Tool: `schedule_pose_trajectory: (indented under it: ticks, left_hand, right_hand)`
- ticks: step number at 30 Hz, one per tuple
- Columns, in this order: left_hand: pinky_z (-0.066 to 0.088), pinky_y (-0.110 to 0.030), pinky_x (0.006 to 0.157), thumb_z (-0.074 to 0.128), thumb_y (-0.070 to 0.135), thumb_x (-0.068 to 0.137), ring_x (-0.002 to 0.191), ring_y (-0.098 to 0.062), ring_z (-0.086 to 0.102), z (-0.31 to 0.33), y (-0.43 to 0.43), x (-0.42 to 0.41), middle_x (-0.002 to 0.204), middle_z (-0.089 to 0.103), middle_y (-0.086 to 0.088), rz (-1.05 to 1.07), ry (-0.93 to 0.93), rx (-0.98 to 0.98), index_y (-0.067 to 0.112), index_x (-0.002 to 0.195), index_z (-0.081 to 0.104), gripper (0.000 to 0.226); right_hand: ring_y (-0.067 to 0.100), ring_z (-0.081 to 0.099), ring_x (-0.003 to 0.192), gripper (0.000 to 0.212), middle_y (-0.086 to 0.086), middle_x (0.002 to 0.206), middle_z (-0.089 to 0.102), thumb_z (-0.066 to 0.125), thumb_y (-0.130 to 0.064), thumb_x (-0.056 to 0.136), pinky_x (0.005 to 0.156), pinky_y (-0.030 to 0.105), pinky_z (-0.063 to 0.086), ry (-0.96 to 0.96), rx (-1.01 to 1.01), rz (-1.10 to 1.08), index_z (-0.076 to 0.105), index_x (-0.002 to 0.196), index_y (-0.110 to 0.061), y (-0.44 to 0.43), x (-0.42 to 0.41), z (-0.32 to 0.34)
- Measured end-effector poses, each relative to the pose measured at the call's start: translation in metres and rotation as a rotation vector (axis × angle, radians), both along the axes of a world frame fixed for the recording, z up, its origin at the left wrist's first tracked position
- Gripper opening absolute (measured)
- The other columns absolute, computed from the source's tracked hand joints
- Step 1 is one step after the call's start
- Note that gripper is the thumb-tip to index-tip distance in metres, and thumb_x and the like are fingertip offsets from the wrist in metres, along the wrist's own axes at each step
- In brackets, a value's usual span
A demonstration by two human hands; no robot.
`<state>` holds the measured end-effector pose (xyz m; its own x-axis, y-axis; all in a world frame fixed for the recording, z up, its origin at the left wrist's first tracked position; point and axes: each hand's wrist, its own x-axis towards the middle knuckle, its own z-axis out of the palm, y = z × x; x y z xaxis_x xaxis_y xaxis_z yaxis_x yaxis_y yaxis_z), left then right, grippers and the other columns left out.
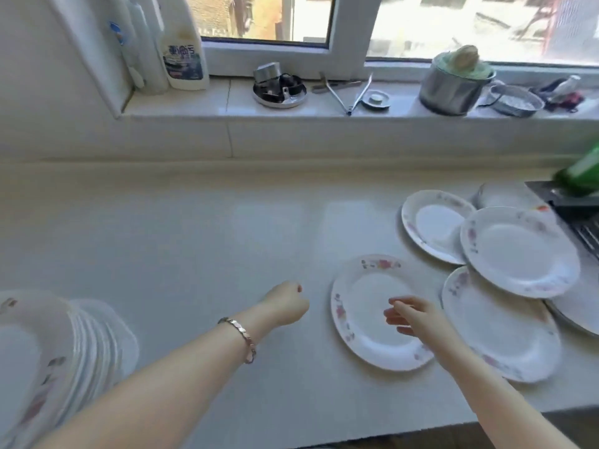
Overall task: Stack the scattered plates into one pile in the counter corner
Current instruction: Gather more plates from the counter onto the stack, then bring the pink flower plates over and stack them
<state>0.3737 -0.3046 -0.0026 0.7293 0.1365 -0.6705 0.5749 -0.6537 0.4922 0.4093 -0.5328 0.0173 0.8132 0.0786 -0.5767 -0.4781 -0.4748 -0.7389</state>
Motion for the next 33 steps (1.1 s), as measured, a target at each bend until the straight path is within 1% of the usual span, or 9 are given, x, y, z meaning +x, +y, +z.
schedule_pose_trajectory:
  ticks: [3,7,13,17,20,23,28,31,33]
  left_hand:
    - [0.039,-0.023,0.050,0.052,0.012,0.085,0.048,-0.017,0.049,-0.022,-0.049,0.026,0.050,0.049,-0.002,0.340,0.081,-0.244,0.017,0.059,0.043,0.028]
    - [0.046,-0.027,0.056,0.054,0.006,0.083,0.054,-0.020,0.054,-0.038,-0.090,0.046,0.043,0.054,-0.003,0.639,0.108,-0.212,0.007,0.058,0.052,0.025]
    - [0.048,-0.032,0.076,0.055,0.017,0.090,0.083,-0.029,0.061,-0.049,-0.106,0.054,0.074,0.061,-0.017,0.787,0.032,-0.130,0.005,0.059,0.052,0.033]
    - [0.049,-0.039,0.080,0.053,0.019,0.093,0.087,-0.033,0.063,-0.047,-0.107,0.058,0.092,0.064,-0.022,0.813,-0.053,-0.193,0.001,0.091,0.062,0.020]
    - [0.045,-0.037,0.076,0.051,0.018,0.094,0.084,-0.029,0.059,-0.040,-0.108,0.058,0.089,0.063,-0.017,0.777,-0.111,-0.228,0.005,0.092,0.060,0.016]
    - [0.044,-0.036,0.075,0.050,0.017,0.094,0.083,-0.029,0.060,-0.033,-0.106,0.057,0.087,0.063,-0.018,0.770,-0.182,-0.220,0.003,0.091,0.061,0.018]
    - [0.042,-0.037,0.074,0.051,0.016,0.093,0.080,-0.030,0.058,-0.019,-0.085,0.046,0.083,0.061,-0.020,0.816,-0.274,-0.215,0.001,0.081,0.057,0.020]
    - [0.042,-0.038,0.074,0.051,0.018,0.093,0.077,-0.030,0.055,-0.007,-0.066,0.033,0.084,0.058,-0.019,0.869,-0.308,-0.247,0.003,0.082,0.054,0.019]
    - [0.041,-0.037,0.073,0.051,0.019,0.093,0.075,-0.028,0.054,0.002,-0.051,0.023,0.083,0.056,-0.018,0.920,-0.348,-0.247,0.004,0.079,0.052,0.020]
  right_hand:
    - [0.023,0.063,0.078,0.018,0.008,0.082,0.067,0.046,-0.006,0.093,0.071,0.027,0.048,0.040,0.013,-0.118,0.061,0.103,-0.004,-0.063,0.022,-0.006]
    - [0.027,0.061,0.084,0.025,0.013,0.090,0.064,0.046,-0.009,0.094,0.079,0.034,0.049,0.081,0.035,-0.282,0.056,0.116,-0.001,-0.123,0.050,-0.018]
    - [0.031,0.053,0.117,0.045,0.024,0.134,0.046,0.048,-0.014,0.095,0.095,0.033,0.044,0.189,0.315,-0.815,0.038,0.132,0.010,-0.175,0.100,-0.042]
    - [0.022,0.041,0.134,0.044,0.009,0.146,0.040,0.051,-0.026,0.093,0.109,0.029,0.035,0.201,0.563,-1.038,0.042,0.133,-0.010,-0.188,0.128,-0.049]
    - [0.014,0.046,0.127,0.017,-0.002,0.134,0.050,0.045,-0.028,0.096,0.113,0.028,0.031,0.174,0.760,-1.086,0.055,0.101,-0.015,-0.192,0.139,-0.049]
    - [0.015,0.047,0.130,0.021,-0.004,0.140,0.050,0.044,-0.007,0.096,0.108,0.034,0.037,0.167,0.885,-1.227,0.053,0.113,-0.017,-0.203,0.148,-0.060]
    - [0.021,0.048,0.126,0.023,0.005,0.132,0.054,0.038,0.005,0.094,0.103,0.038,0.039,0.187,0.873,-1.146,0.051,0.094,-0.014,-0.204,0.145,-0.057]
    - [0.017,0.061,0.099,0.024,0.003,0.097,0.066,0.037,0.006,0.094,0.091,0.031,0.047,0.172,0.877,-1.019,0.051,0.086,-0.012,-0.189,0.135,-0.046]
    - [0.013,0.071,0.066,0.022,0.002,0.074,0.073,0.039,0.006,0.093,0.066,0.023,0.057,0.191,0.875,-0.914,0.053,0.090,-0.012,-0.173,0.127,-0.041]
